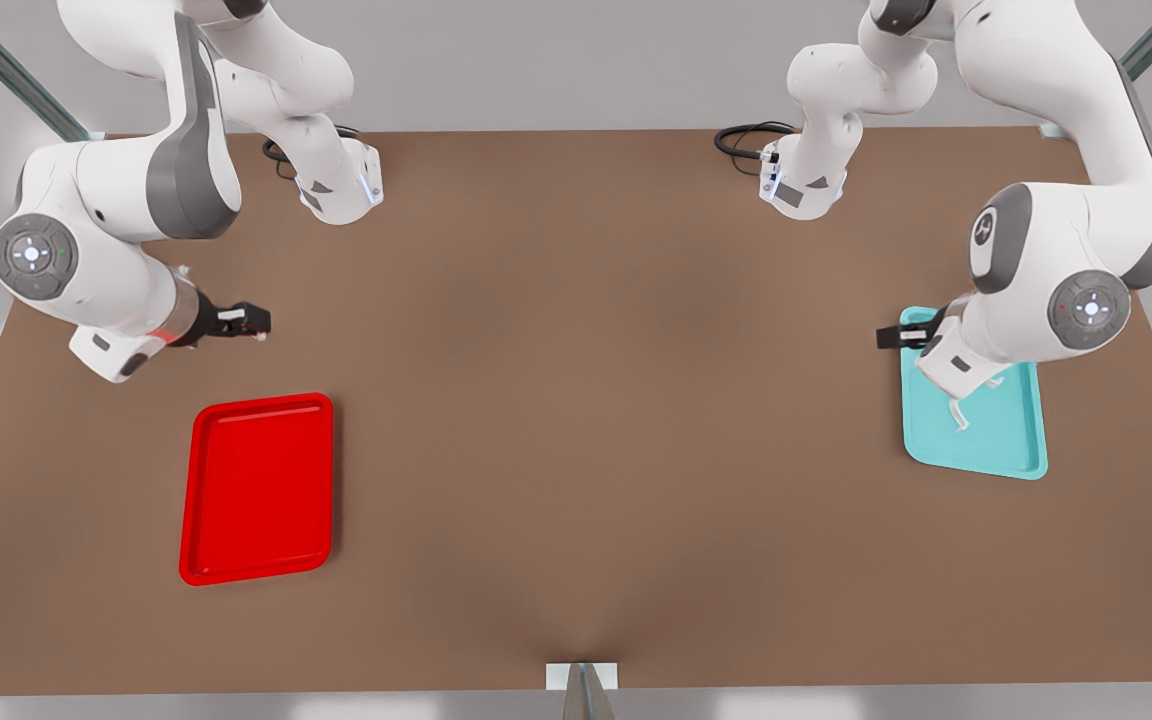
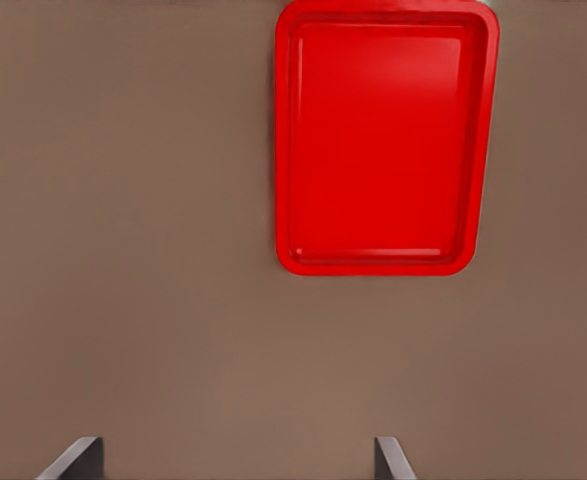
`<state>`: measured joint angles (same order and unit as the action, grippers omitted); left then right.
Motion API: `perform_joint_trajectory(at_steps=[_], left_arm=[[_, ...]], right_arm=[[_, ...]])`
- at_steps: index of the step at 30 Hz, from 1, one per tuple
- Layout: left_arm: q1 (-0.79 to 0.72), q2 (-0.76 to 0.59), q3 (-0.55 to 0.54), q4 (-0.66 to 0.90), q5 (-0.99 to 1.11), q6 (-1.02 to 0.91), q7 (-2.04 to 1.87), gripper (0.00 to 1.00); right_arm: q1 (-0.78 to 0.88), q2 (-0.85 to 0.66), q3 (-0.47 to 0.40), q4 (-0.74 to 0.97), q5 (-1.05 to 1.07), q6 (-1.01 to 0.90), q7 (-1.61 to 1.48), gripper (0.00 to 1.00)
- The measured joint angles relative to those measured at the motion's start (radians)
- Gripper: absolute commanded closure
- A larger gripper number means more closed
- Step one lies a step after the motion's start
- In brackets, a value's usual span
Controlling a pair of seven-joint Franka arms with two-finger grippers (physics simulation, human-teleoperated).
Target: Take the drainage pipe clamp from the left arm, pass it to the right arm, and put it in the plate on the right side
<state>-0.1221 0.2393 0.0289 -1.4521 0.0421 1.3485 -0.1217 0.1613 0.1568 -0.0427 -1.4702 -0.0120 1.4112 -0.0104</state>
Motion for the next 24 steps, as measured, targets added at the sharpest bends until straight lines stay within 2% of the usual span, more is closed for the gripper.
perform_joint_trajectory(at_steps=[3, 5, 7, 10, 15, 19, 20, 23, 24], left_arm=[[-0.002, 0.018, 0.011, -0.005, 0.000, 0.021, 0.006, 0.00], [0.004, 0.106, 0.097, -0.002, -0.005, 0.061, 0.009, 0.00], [0.084, 0.220, 0.154, -0.003, -0.021, 0.141, 0.012, 0.00], [0.193, 0.335, 0.176, -0.071, -0.035, 0.316, 0.019, 0.00], [0.261, 0.348, 0.181, -0.355, -0.043, 0.668, 0.053, 0.00], [0.280, 0.347, 0.181, -0.442, -0.046, 0.889, 0.076, 0.00], [0.286, 0.347, 0.181, -0.457, -0.046, 0.924, 0.081, 0.01], [0.292, 0.342, 0.181, -0.485, -0.047, 0.988, 0.095, 0.14], [0.295, 0.340, 0.181, -0.491, -0.048, 1.001, 0.099, 0.14]], right_arm=[[-0.001, 0.001, 0.000, -0.002, 0.002, 0.024, -0.001, 0.00], [-0.001, 0.001, 0.000, -0.003, 0.003, 0.035, -0.002, 0.00], [0.000, 0.001, 0.000, -0.003, 0.003, 0.042, -0.002, 0.00], [0.000, 0.001, 0.000, -0.005, 0.004, 0.049, -0.003, 0.00], [0.006, 0.001, 0.000, -0.006, 0.003, 0.056, -0.003, 0.00], [0.020, 0.003, 0.000, -0.005, 0.001, 0.058, -0.002, 0.00], [0.021, 0.003, 0.000, -0.006, 0.001, 0.058, -0.002, 0.00], [0.020, 0.004, 0.000, -0.006, 0.000, 0.059, 0.000, 0.00], [0.020, 0.004, 0.000, -0.006, 0.000, 0.059, 0.000, 0.00]])
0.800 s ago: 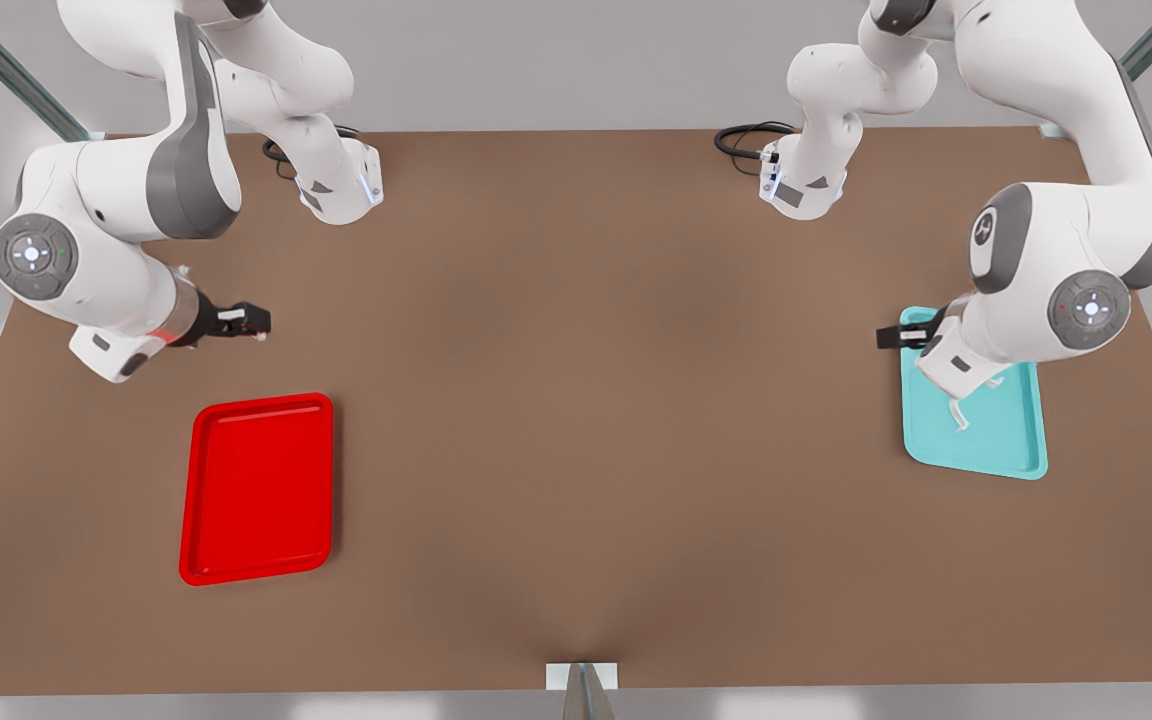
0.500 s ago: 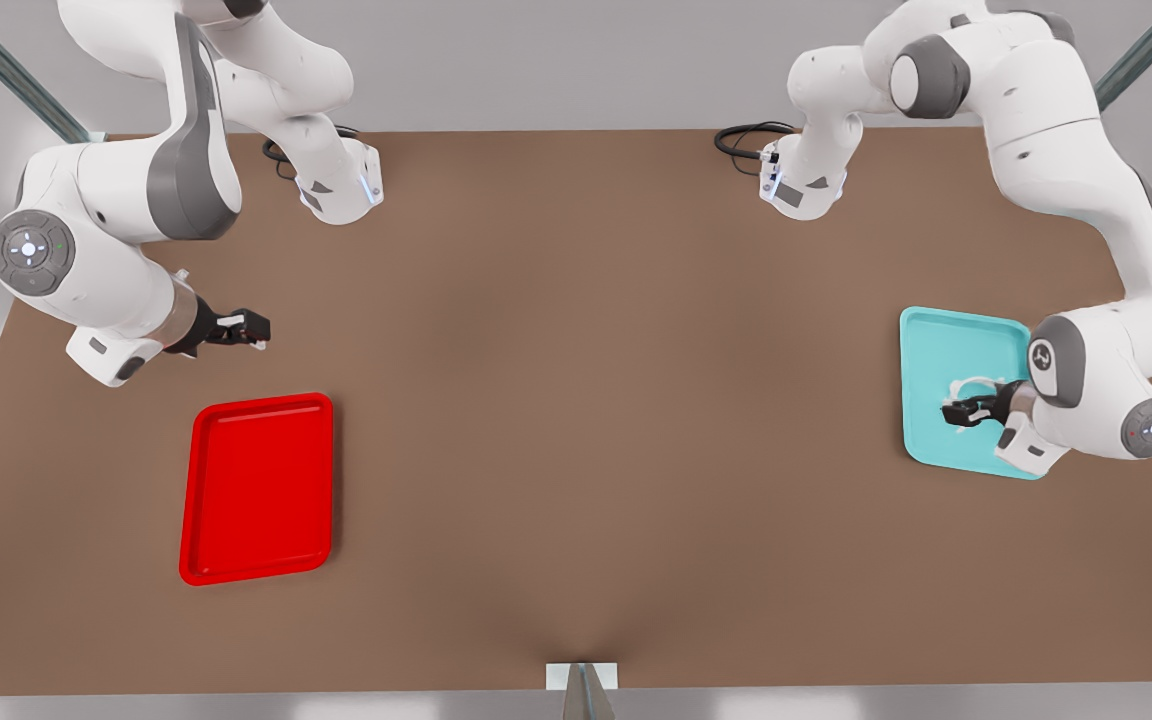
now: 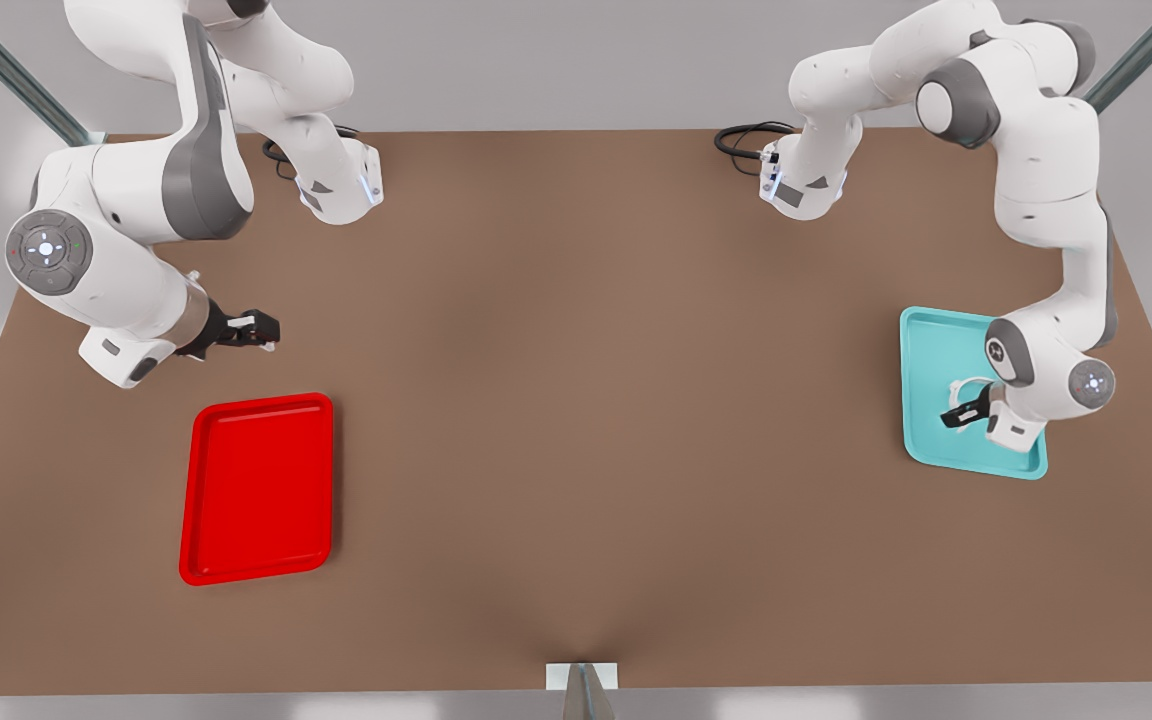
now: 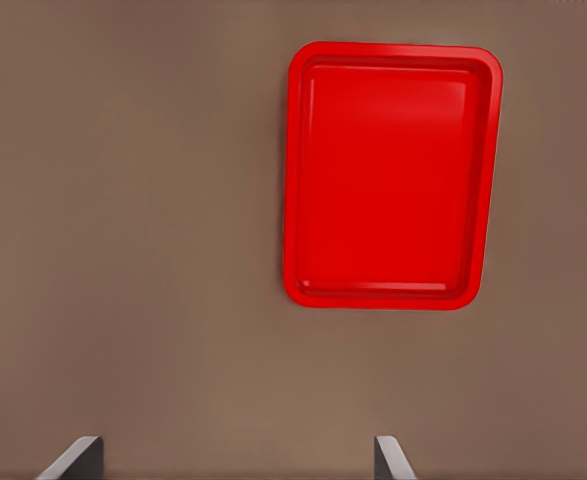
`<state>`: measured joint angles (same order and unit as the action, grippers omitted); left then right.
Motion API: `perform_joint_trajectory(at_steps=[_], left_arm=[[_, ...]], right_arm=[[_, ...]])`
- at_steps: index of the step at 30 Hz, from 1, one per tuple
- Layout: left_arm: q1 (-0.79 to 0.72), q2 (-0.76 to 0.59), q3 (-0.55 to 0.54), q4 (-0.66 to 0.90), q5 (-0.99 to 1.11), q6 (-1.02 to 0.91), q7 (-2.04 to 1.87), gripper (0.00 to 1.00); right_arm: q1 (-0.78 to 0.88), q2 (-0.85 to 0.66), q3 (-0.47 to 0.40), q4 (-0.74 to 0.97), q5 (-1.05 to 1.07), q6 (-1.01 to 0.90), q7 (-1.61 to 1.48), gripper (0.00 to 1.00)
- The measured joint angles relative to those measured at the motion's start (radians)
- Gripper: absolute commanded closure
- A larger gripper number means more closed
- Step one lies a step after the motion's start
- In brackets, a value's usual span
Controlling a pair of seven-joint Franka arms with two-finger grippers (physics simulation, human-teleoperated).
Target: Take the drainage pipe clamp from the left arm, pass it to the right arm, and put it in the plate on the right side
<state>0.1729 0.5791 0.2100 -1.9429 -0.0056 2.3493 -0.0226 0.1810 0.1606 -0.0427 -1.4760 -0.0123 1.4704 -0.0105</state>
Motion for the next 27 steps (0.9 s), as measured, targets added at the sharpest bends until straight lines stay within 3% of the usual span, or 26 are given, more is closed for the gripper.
perform_joint_trajectory(at_steps=[7, 9, 12, 15, 20, 27], left_arm=[[0.014, 0.000, 0.000, -0.008, -0.076, 0.033, 0.025, 0.17], [0.014, 0.001, 0.000, -0.008, -0.088, 0.034, 0.030, 0.35], [0.014, 0.003, 0.000, -0.007, -0.095, 0.032, 0.042, 0.43], [0.013, 0.003, 0.000, -0.007, -0.098, 0.029, 0.055, 0.44], [0.009, 0.003, 0.001, -0.006, -0.099, 0.010, 0.070, 0.60], [0.008, 0.011, 0.001, 0.000, -0.098, -0.002, 0.084, 0.61]], right_arm=[[0.000, 0.002, 0.000, 0.001, 0.001, 0.000, 0.002, 0.00], [0.000, 0.002, 0.000, 0.001, 0.001, 0.000, 0.002, 0.00], [0.000, 0.003, 0.000, 0.001, 0.001, -0.001, 0.003, 0.00], [0.000, 0.003, 0.000, 0.000, 0.001, -0.001, 0.003, 0.00], [0.000, 0.003, 0.000, 0.001, 0.002, -0.003, 0.004, 0.00], [0.000, 0.005, 0.000, 0.000, 0.002, -0.003, 0.005, 0.00]])
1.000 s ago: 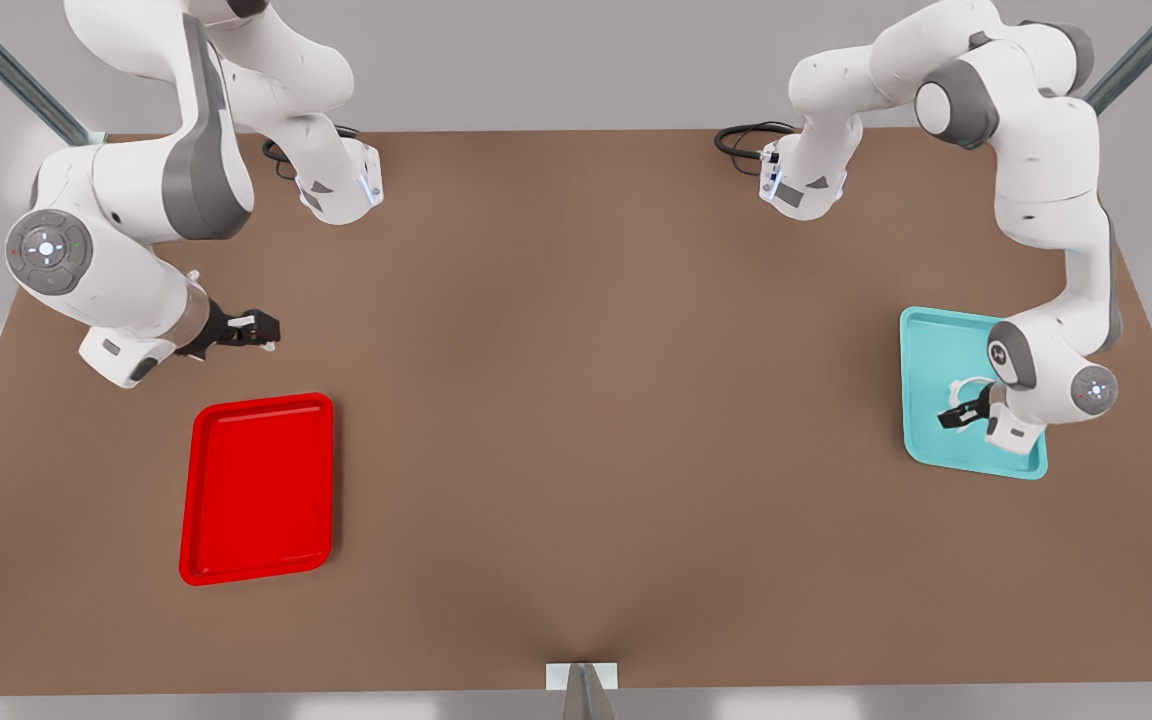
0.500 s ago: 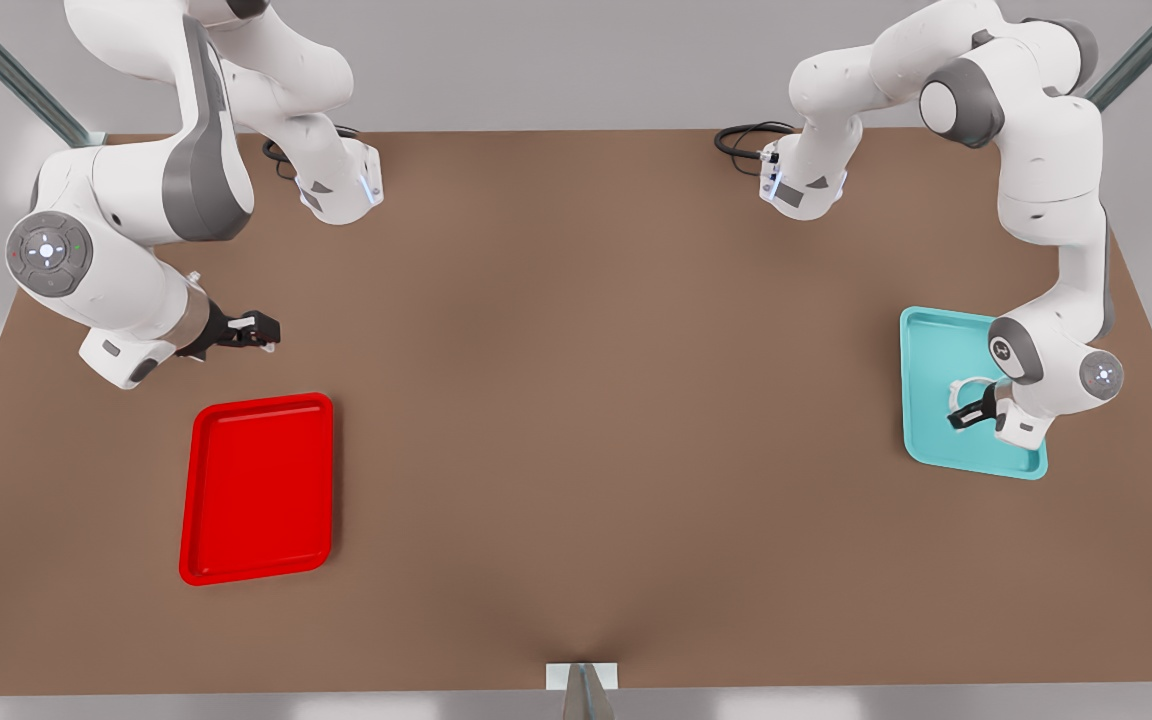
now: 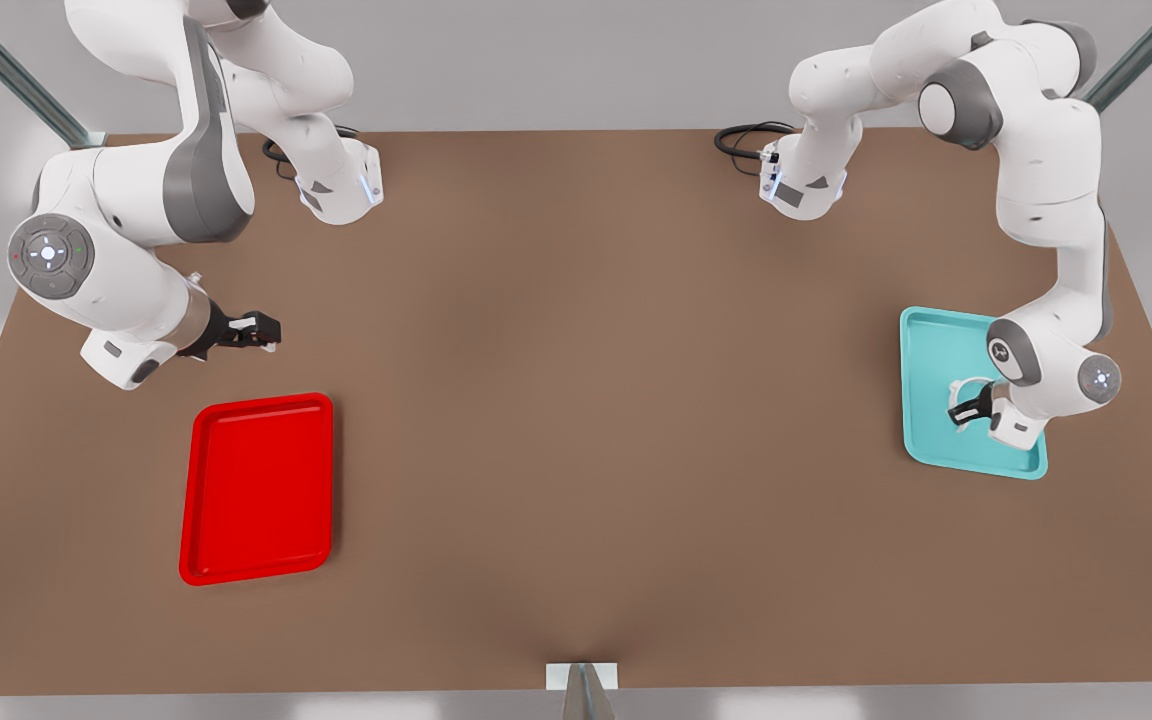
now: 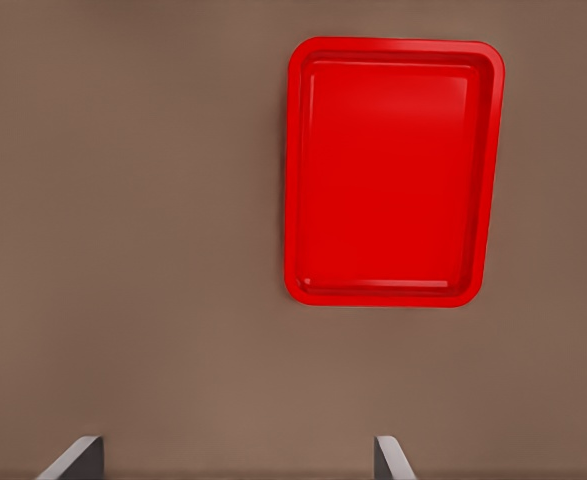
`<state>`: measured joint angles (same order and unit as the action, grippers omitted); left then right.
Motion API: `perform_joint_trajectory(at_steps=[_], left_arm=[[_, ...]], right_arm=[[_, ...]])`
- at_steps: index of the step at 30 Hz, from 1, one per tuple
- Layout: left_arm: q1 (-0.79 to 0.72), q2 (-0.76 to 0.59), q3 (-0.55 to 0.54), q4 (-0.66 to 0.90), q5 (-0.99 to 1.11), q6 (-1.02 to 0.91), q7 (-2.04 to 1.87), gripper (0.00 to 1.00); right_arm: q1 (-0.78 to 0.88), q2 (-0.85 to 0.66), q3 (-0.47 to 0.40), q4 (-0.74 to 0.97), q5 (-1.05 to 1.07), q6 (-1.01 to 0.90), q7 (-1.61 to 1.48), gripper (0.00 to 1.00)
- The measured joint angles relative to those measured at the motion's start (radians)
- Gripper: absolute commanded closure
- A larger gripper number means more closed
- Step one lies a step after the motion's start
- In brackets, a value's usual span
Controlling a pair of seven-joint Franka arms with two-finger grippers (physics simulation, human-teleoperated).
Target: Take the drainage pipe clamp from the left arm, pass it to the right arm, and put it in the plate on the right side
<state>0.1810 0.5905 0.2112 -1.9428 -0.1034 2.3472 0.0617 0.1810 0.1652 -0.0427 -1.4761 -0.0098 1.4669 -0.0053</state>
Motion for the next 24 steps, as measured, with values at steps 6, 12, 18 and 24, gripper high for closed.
perform_joint_trajectory(at_steps=[6, 12, 18, 24], left_arm=[[0.000, 0.006, 0.000, 0.003, 0.001, 0.000, 0.008, 0.67], [0.001, 0.007, 0.000, 0.009, 0.002, 0.000, 0.010, 0.76], [0.000, -0.007, 0.000, 0.009, 0.004, -0.001, 0.007, 0.79], [-0.111, -0.203, -0.001, 0.003, 0.002, -0.154, -0.086, 0.79]], right_arm=[[0.000, 0.000, 0.000, 0.000, 0.001, 0.000, 0.001, 0.00], [0.000, 0.000, 0.000, 0.000, 0.002, -0.001, 0.001, 0.00], [0.000, 0.000, 0.000, 0.000, 0.002, -0.001, 0.001, 0.00], [0.003, 0.002, 0.000, 0.000, 0.002, -0.001, 0.002, 0.00]])
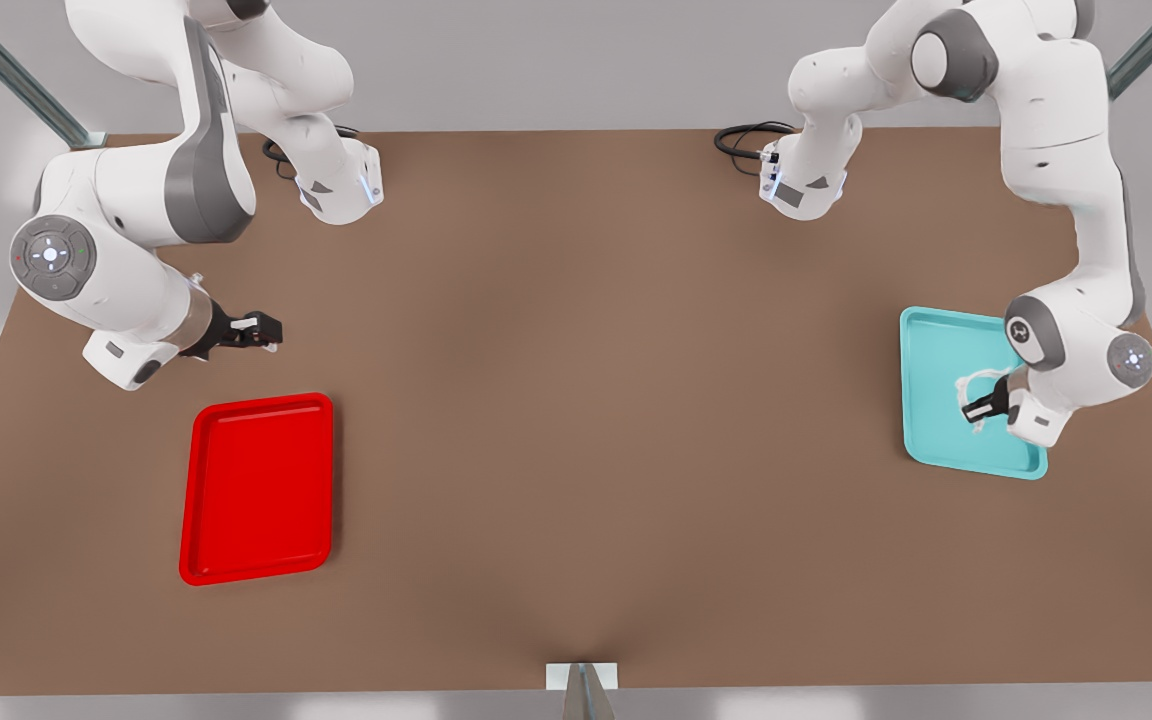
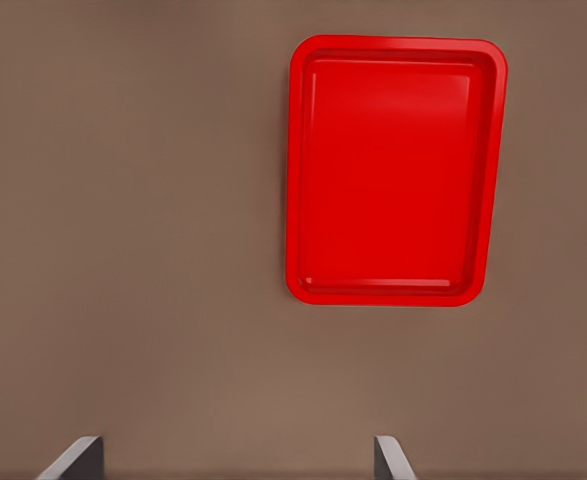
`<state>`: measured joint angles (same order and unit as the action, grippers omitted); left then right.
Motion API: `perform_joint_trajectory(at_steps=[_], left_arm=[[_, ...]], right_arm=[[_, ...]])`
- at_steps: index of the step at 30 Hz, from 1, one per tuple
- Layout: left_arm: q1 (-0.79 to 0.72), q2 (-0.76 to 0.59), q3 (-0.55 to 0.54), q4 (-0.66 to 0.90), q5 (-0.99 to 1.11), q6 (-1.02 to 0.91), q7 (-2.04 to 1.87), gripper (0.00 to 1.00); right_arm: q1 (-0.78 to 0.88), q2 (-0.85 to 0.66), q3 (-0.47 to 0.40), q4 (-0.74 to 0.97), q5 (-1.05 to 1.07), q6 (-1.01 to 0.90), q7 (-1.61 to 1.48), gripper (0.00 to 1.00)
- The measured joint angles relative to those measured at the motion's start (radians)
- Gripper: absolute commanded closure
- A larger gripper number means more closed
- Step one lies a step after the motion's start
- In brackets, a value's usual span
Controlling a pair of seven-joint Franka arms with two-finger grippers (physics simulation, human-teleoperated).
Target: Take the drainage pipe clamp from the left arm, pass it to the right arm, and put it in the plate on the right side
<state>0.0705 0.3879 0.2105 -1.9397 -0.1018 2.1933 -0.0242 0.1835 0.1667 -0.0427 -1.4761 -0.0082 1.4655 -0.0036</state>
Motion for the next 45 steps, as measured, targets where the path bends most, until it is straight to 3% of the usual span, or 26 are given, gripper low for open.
perform_joint_trajectory(at_steps=[4, 6, 10, 14, 18, 26, 33, 45], left_arm=[[-0.206, -0.052, -0.018, 0.010, -0.038, -0.088, -0.171, 0.79], [-0.239, -0.028, -0.098, 0.069, -0.057, -0.115, -0.274, 0.79], [-0.341, 0.107, -0.236, 0.290, -0.052, -0.152, -0.517, 0.79], [-0.482, 0.238, -0.249, 0.497, -0.030, -0.194, -0.780, 0.79], [-0.581, 0.337, -0.250, 0.648, -0.024, -0.213, -1.041, 0.79], [-0.621, 0.426, -0.288, 0.814, -0.031, -0.205, -1.515, 0.79], [-0.655, 0.459, -0.300, 0.876, -0.029, -0.166, -1.805, 0.79], [-0.666, 0.476, -0.299, 0.879, -0.024, -0.137, -2.095, 0.79]], right_arm=[[0.002, 0.000, 0.000, 0.000, 0.000, 0.000, 0.000, 0.00], [0.002, 0.000, 0.000, 0.000, 0.000, 0.000, 0.001, 0.00], [0.064, 0.040, -0.001, 0.040, 0.001, 0.006, 0.015, 0.00], [0.320, 0.163, 0.008, 0.091, 0.015, 0.070, 0.046, 0.00], [0.351, 0.179, 0.009, -0.014, 0.080, 0.219, 0.071, 0.00], [0.425, 0.046, 0.015, -0.410, 0.142, 0.665, 0.112, 0.00], [0.513, 0.129, 0.015, -0.397, 0.206, 0.906, 0.136, 0.00], [0.545, 0.244, 0.015, -0.310, 0.249, 1.043, 0.160, 0.00]])
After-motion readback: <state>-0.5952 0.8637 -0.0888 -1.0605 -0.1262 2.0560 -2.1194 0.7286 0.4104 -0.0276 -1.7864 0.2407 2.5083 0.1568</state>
